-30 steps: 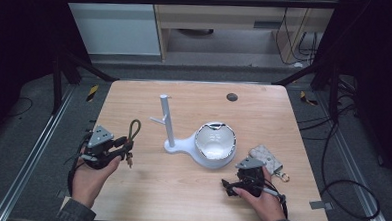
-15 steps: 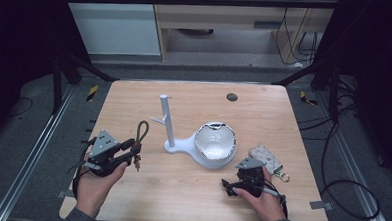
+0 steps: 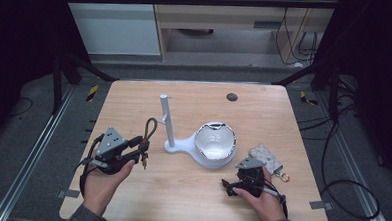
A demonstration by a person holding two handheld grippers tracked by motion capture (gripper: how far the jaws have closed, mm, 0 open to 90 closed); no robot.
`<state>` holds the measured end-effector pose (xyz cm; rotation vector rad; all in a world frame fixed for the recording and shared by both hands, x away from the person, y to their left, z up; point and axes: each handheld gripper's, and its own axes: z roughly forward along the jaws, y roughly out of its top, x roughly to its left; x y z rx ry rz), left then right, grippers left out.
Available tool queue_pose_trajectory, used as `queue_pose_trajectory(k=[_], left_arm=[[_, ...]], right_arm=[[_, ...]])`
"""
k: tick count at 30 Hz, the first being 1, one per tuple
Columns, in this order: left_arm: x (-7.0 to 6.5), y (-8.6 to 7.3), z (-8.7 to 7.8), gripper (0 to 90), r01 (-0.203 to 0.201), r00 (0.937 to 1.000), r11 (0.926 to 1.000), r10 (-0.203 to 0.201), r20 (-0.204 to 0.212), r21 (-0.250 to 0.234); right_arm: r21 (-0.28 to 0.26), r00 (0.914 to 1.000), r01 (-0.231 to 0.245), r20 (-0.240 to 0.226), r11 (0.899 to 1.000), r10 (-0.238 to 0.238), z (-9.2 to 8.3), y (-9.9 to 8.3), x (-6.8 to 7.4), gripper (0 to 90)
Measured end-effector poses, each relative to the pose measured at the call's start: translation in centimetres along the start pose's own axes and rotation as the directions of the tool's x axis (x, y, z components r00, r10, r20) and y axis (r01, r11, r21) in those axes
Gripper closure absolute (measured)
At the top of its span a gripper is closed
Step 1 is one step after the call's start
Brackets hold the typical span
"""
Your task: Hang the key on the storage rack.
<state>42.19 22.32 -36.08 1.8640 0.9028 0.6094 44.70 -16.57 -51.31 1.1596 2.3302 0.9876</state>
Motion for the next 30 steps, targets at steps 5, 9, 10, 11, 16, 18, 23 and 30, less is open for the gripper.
queue_pose_trajectory(k=[5, 9, 10, 11, 16, 18, 23, 30], left_arm=[[-0.3, 0.5, 0.4, 66.1, -0.008, 1.0000, 1.0000, 0.008, 0.002, -0.002], [-0.5, 0.7, 0.8, 66.1, -0.012, 0.9999, 0.9999, 0.012, 0.005, 0.001], [-0.5, 0.8, 0.9, 66.1, -0.017, 0.9998, 0.9999, 0.017, 0.005, 0.003], [-0.6, 0.9, 1.0, 66.1, -0.018, 0.9998, 0.9998, 0.018, 0.005, 0.003], [-0.6, 0.9, 1.6, 66.1, -0.014, 0.9999, 0.9999, 0.014, 0.005, 0.009], [-0.5, 0.9, 1.9, 66.0, -0.015, 0.9999, 0.9998, 0.015, 0.005, 0.016], [-0.4, 0.9, 2.7, 66.0, -0.005, 1.0000, 0.9998, 0.004, 0.004, 0.019], [-0.8, 1.0, 3.6, 66.0, 0.001, 1.0000, 0.9997, -0.002, 0.009, 0.025]], right_arm=[[0.000, 1.0000, 0.000, 0.000, 1.000, 0.000, 0.0, 0.0, 0.0, 0.2], [0.000, 1.0000, 0.000, 0.001, 1.000, 0.000, 0.0, 0.0, 0.0, 0.3], [0.000, 1.0000, 0.000, 0.000, 1.000, 0.000, 0.0, 0.0, 0.0, 0.3], [0.000, 1.0000, 0.000, 0.000, 1.000, 0.000, 0.0, 0.0, 0.0, 0.3], [0.000, 1.0000, -0.001, 0.001, 1.000, 0.001, 0.0, 0.0, 0.0, 0.2], [0.000, 1.0000, 0.000, 0.001, 1.000, 0.000, 0.0, 0.0, 0.0, 0.2], [0.000, 1.0000, 0.000, 0.001, 1.000, 0.000, 0.0, 0.0, 0.0, 0.2], [0.000, 1.0000, 0.002, 0.000, 1.000, -0.002, 0.0, 0.0, 0.0, 0.3]])
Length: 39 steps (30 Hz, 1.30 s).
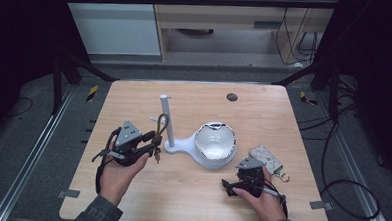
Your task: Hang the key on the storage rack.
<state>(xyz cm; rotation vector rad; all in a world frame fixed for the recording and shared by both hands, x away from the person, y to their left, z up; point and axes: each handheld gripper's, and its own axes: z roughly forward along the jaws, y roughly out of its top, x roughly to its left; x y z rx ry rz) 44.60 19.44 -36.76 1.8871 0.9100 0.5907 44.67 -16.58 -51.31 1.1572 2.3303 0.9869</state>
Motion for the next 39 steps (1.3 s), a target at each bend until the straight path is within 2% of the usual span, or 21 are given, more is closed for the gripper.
queue_pose_trajectory(k=[25, 39], left_arm=[[0.9, -0.6, 3.7, 66.0, 0.032, 0.9991, 0.9976, -0.030, -0.028, 0.062], [1.0, -0.4, 4.4, 66.0, 0.037, 0.9988, 0.9969, -0.035, -0.035, 0.070]], right_arm=[[0.000, 1.0000, 0.001, 0.000, 1.000, -0.001, 0.0, 0.0, 0.0, 0.2], [0.000, 1.0000, 0.000, -0.001, 1.000, 0.000, 0.0, 0.0, 0.0, 0.2]])
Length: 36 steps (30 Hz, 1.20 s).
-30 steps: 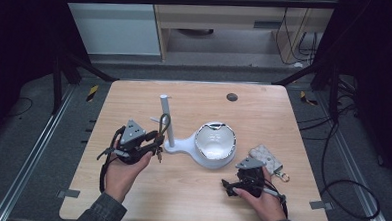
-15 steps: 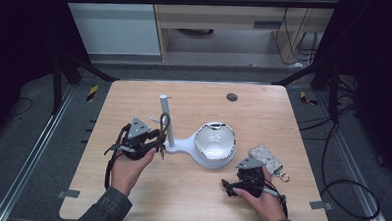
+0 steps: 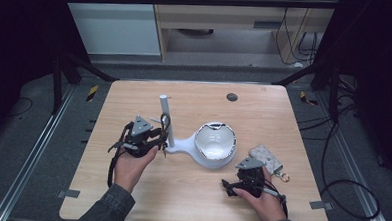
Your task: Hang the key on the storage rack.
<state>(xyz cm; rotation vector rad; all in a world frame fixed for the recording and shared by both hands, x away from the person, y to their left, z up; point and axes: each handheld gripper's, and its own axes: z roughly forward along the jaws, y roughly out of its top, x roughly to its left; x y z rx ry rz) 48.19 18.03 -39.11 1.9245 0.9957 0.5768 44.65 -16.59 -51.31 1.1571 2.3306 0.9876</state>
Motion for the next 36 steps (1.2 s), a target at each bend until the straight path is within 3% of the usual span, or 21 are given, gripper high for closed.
queue_pose_trajectory(k=[5, 10, 16, 20, 21, 25, 28, 31, 36], left_arm=[[0.0, 0.0, 0.1, 64.8, 0.004, 1.0000, 1.0000, -0.004, 0.002, 0.005], [0.1, -0.6, -0.1, 40.6, 0.004, 0.9997, 1.0000, -0.004, -0.024, 0.000], [1.0, -3.5, -0.1, 25.8, -0.012, 0.9989, 0.9993, 0.014, -0.046, 0.034], [2.7, -6.6, 1.0, 16.5, -0.031, 0.9947, 0.9959, 0.039, -0.095, 0.085], [3.1, -7.2, 1.2, 15.5, -0.030, 0.9938, 0.9949, 0.040, -0.104, 0.096], [4.6, -8.5, 1.8, 11.3, -0.009, 0.9971, 0.9927, 0.018, -0.074, 0.120], [5.0, -8.8, 2.0, 8.5, -0.046, 0.9965, 0.9885, 0.055, -0.062, 0.144], [5.3, -9.5, 2.3, 7.4, -0.027, 0.9970, 0.9865, 0.038, -0.067, 0.162], [5.7, -10.0, 2.5, 6.8, -0.012, 0.9980, 0.9842, 0.023, -0.059, 0.177]], right_arm=[[0.000, 1.0000, -0.001, 0.000, 1.000, 0.001, 0.0, 0.0, 0.0, 0.2], [0.000, 1.0000, -0.003, -0.001, 1.000, 0.003, 0.0, 0.0, 0.0, 0.3], [0.000, 1.0000, -0.004, -0.002, 1.000, 0.004, 0.0, 0.0, 0.0, 0.2], [0.000, 1.0000, 0.000, 0.000, 1.000, 0.000, 0.0, 0.0, 0.0, 0.2], [0.000, 1.0000, 0.000, 0.000, 1.000, 0.000, 0.0, 0.0, 0.0, 0.2], [0.002, 1.0000, 0.004, -0.006, 1.000, -0.004, 0.0, 0.0, -0.1, 0.3], [-0.001, 1.0000, -0.005, 0.000, 1.000, 0.005, 0.1, 0.1, -0.1, 0.3], [0.001, 0.9995, -0.026, 0.018, 1.000, 0.026, 0.1, 0.2, -0.1, 0.4], [0.035, 0.9991, -0.006, 0.043, 0.999, 0.004, -0.3, 0.8, -0.1, 7.5]])
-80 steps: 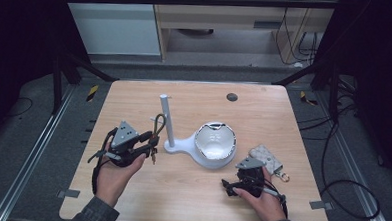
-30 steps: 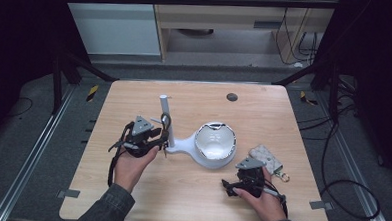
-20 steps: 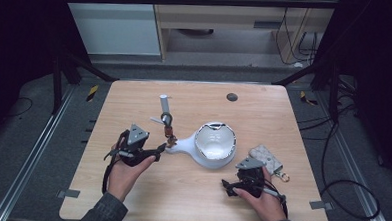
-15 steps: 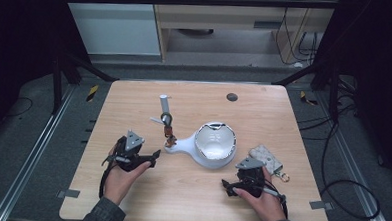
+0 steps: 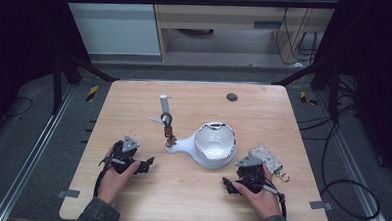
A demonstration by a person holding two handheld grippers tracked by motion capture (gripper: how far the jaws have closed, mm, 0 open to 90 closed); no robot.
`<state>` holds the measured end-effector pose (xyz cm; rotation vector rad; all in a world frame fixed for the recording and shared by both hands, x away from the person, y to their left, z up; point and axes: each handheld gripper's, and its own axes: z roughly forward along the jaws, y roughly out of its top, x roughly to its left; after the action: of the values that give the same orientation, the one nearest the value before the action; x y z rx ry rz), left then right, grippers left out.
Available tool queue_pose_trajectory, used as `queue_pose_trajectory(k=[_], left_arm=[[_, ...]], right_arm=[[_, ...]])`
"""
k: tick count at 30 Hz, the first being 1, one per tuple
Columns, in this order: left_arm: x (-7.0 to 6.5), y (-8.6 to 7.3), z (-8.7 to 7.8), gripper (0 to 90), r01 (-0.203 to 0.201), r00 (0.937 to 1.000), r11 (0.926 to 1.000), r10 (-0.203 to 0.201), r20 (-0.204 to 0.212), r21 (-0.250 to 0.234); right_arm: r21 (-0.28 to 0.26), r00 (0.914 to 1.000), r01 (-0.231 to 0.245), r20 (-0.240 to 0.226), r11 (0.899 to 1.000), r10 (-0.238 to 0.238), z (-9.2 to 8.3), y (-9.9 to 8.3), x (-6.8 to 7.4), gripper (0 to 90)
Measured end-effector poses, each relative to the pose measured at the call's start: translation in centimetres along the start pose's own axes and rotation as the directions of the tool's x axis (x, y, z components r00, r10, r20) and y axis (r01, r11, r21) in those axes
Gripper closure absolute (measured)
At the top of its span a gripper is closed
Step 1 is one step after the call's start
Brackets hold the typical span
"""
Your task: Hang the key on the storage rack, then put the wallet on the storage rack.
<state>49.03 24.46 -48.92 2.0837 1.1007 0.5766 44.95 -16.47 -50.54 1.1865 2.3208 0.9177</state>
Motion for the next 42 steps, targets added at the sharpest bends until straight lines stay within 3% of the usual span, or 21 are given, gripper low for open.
queue_pose_trajectory(k=[1, 3, 6, 10, 17, 21, 28, 34, 38, 42], left_arm=[[0.3, -0.2, 0.1, 6.7, 0.008, 1.0000, 0.9999, -0.008, -0.003, 0.009], [0.6, -0.3, 0.3, 6.6, 0.016, 0.9999, 0.9996, -0.016, -0.006, 0.023], [0.8, -0.5, 0.7, 6.6, 0.035, 0.9992, 0.9983, -0.034, -0.022, 0.046], [1.2, -0.9, 0.9, 6.6, 0.051, 0.9975, 0.9962, -0.048, -0.053, 0.070], [1.7, -1.3, 1.0, 6.6, 0.078, 0.9952, 0.9939, -0.073, -0.065, 0.079], [1.9, -1.4, 1.0, 5.8, 0.099, 0.9939, 0.9924, -0.095, -0.057, 0.073], [2.0, -1.7, 1.2, 3.2, 0.101, 0.9936, 0.9935, -0.098, -0.056, 0.053], [2.0, -1.7, 1.2, 3.0, 0.099, 0.9938, 0.9937, -0.096, -0.056, 0.053], [2.0, -1.7, 1.2, 2.7, 0.097, 0.9940, 0.9938, -0.094, -0.056, 0.054], [2.0, -1.7, 1.2, 2.4, 0.098, 0.9940, 0.9938, -0.095, -0.055, 0.053]], right_arm=[[-0.005, 0.9989, 0.046, 0.009, 0.999, -0.046, -1.3, 0.6, -0.1, 4.5], [-0.015, 0.9987, 0.050, 0.003, 0.999, -0.050, -2.7, 1.1, -0.6, 5.8], [0.002, 0.9974, 0.061, 0.039, 0.998, -0.061, -4.6, 1.6, -1.9, 5.8], [-0.004, 0.9982, 0.017, 0.057, 1.000, -0.017, -6.8, 1.6, -4.0, 5.3], [0.006, 0.9958, -0.031, 0.086, 1.000, 0.030, -8.8, 1.2, -6.2, 6.3], [0.015, 0.9950, -0.028, 0.096, 0.999, 0.027, -9.0, 1.3, -6.7, 6.1], [0.093, 0.9952, -0.054, 0.086, 0.994, 0.046, -8.0, 1.3, -8.1, 6.1], [0.184, 0.9967, -0.071, 0.051, 0.980, 0.063, -6.9, 1.4, -9.0, 7.9], [0.216, 0.9960, -0.089, 0.028, 0.972, 0.085, -6.2, 1.5, -9.2, 11.3], [0.256, 0.9964, -0.084, 0.032, 0.963, 0.079, -5.8, 2.0, -9.3, 14.4]])
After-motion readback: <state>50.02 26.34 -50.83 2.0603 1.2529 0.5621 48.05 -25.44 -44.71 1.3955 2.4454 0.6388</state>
